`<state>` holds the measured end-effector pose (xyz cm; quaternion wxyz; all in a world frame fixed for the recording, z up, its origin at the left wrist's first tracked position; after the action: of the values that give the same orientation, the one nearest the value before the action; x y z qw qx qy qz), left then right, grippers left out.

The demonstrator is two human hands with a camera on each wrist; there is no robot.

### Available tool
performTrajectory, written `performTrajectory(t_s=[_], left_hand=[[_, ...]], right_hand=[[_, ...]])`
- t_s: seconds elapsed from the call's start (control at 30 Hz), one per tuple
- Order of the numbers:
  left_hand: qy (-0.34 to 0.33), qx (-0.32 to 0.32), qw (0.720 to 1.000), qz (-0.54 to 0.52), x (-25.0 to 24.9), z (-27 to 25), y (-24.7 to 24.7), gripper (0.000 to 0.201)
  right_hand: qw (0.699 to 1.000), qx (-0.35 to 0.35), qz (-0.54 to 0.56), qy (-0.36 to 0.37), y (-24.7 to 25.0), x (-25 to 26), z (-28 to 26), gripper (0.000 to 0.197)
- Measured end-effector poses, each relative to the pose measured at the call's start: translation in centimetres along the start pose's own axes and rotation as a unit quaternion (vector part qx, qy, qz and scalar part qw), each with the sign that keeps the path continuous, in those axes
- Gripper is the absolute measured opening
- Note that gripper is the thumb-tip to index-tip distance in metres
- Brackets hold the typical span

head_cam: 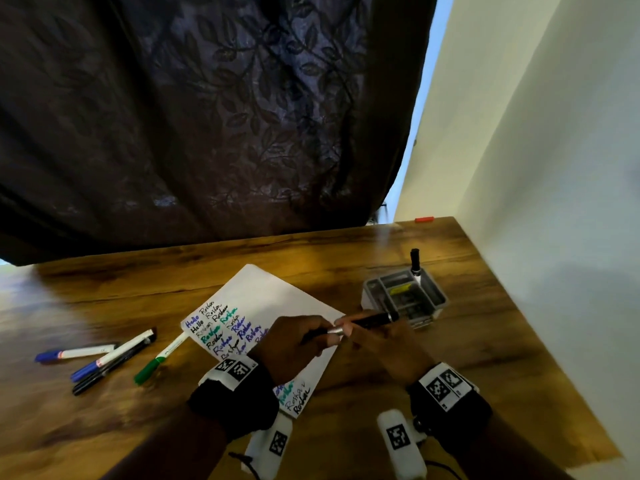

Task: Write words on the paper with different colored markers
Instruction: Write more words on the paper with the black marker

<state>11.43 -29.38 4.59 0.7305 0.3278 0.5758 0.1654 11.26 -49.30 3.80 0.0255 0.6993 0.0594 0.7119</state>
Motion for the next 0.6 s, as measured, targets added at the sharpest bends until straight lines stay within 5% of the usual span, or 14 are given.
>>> performTrajectory(t_s=[0.13,0.33,0.47,0.6], left_hand=[[-0.030,-0.028,0.999,0.014,0.3,0.5,-0.2,0.019],[-0.121,-0.020,0.991,0.050,-1.5,3.4,-0.4,0.013],[-0.131,0.016,0.991,0.035,-3.9,5.4,-1.8,0.028],[-0.082,0.001,0.996,-0.025,-4.8,6.6,-3.1,0.057]], right_hand=[[0.999,-0.025,0.006,-0.019,2.2,-0.1,-0.5,0.017],[0.965,-0.003,-0.243,0.100,5.0,0.9,-0.5,0.015],[0.932,-0.010,-0.315,0.182,6.2,2.0,-0.4,0.014],[0.927,-0.094,-0.337,0.136,9.3,2.0,0.2,0.007]])
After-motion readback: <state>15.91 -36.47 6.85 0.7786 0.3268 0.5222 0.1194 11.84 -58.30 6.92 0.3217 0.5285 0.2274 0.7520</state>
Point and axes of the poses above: each hand's wrist, its own z-axis towards the middle knuckle, its own y-axis out of the back of the hand, x = y × z, the point moved 1 cm from there along z, towards the middle knuckle, and after that the axes turned 13 degrees about -x, right-handed, at the moved point
